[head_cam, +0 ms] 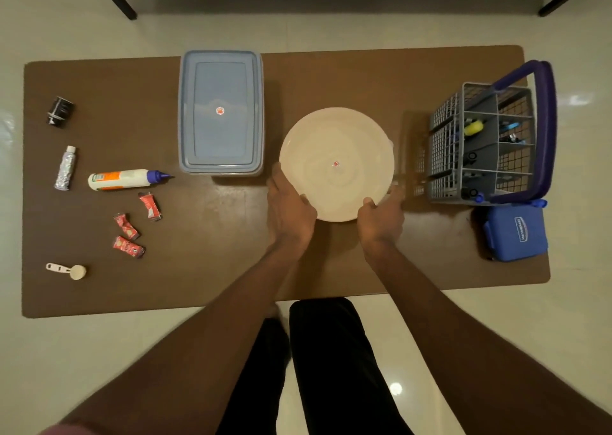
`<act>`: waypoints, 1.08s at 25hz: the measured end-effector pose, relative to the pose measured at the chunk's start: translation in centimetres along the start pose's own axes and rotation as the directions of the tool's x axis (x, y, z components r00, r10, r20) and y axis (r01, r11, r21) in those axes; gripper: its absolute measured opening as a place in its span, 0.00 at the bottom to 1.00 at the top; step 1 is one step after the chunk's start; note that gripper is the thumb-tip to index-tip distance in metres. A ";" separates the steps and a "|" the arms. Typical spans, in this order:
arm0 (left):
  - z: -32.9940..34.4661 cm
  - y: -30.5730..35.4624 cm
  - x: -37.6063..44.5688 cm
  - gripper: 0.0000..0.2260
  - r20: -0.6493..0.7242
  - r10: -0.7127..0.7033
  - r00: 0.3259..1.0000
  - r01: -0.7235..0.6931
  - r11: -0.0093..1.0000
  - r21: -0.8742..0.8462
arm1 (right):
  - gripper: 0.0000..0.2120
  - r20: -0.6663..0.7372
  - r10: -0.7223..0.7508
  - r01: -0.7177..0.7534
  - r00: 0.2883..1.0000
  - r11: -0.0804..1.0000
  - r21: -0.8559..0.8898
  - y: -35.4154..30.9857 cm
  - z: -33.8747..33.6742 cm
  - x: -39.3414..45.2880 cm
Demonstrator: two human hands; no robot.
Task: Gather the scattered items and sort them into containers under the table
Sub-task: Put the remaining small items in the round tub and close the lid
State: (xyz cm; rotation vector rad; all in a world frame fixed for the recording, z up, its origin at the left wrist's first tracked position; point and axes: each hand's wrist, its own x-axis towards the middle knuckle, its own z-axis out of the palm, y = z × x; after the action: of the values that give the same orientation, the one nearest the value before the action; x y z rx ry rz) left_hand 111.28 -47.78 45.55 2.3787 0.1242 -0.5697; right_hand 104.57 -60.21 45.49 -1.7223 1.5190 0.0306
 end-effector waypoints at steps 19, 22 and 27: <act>-2.8 -4.8 -0.7 0.51 0.231 -0.195 0.953 0.221 0.971 -0.093 | 0.10 0.095 -0.213 0.229 0.972 0.951 -0.207 -2.3 -1.3 3.8; -3.0 -4.8 -0.6 0.49 0.259 -0.215 0.942 0.253 0.960 -0.122 | 0.09 0.143 -0.150 0.167 0.978 0.979 -0.119 -2.8 -2.1 3.5; -3.0 -3.2 -3.2 0.31 0.007 -0.240 0.971 0.240 0.970 0.029 | 0.08 0.109 -0.109 0.092 0.988 0.984 0.153 -3.0 -3.4 0.3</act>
State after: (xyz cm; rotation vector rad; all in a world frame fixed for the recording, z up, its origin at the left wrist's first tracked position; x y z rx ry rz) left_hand 108.71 -43.20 47.01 2.4034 0.4064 -0.7008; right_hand 105.55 -62.63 49.26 -1.6476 1.3144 -0.0326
